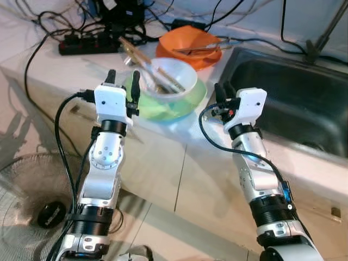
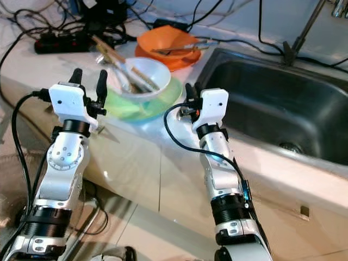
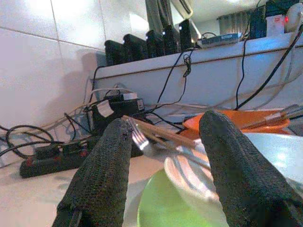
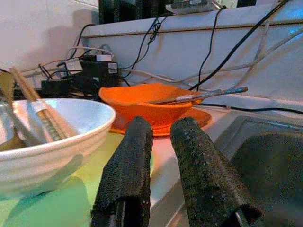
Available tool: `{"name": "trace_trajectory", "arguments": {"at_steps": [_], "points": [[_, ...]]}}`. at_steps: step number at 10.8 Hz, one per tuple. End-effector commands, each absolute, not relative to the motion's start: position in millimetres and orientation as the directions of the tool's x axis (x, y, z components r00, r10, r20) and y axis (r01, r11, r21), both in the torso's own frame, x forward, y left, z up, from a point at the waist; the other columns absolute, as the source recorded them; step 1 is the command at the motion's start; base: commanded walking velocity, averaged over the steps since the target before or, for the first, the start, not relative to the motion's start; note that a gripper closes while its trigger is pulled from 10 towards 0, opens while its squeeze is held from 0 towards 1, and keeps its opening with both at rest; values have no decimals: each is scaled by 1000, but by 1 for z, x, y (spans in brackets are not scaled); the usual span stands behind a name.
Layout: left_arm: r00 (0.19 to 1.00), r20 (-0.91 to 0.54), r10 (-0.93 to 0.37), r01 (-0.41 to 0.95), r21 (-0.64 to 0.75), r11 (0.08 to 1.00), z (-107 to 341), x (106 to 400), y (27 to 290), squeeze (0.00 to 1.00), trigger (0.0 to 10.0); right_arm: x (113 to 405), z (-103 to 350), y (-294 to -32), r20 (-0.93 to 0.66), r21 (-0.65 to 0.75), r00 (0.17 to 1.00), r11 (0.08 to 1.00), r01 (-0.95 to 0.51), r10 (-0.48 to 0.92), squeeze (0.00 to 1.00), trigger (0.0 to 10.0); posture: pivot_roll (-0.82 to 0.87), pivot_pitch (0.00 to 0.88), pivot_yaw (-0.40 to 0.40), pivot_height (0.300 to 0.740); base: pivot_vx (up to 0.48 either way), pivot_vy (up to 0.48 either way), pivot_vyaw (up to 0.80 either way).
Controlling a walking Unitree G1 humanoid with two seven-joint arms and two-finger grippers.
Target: Kitchen organization
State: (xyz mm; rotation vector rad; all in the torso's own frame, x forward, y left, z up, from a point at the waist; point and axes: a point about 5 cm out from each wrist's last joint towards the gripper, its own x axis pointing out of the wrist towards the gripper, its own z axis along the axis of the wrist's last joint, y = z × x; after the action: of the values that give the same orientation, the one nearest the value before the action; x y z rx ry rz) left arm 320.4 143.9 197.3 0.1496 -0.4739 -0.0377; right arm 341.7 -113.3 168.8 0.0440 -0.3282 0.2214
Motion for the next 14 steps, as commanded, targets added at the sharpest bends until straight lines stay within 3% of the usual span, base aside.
{"name": "trace_trajectory", "arguments": {"at_steps": [1, 4, 14], "points": [[883, 462, -81, 9, 158, 987, 202, 320, 141, 0, 10000, 342, 170, -114, 330, 2, 921, 975, -220, 207, 0, 10000, 94, 93, -33, 740, 292, 0, 0], [876, 474, -83, 9, 156, 988, 204, 319, 142, 0, 10000, 342, 170, -114, 334, 25, 921, 975, -221, 200, 0, 10000, 97, 95, -33, 740, 292, 0, 0], [867, 489, -93, 15, 160, 987, 208, 319, 139, 0, 10000, 343, 168, -114, 320, 38, 926, 973, -226, 203, 0, 10000, 94, 93, -34, 740, 0, 0, 0]]}}
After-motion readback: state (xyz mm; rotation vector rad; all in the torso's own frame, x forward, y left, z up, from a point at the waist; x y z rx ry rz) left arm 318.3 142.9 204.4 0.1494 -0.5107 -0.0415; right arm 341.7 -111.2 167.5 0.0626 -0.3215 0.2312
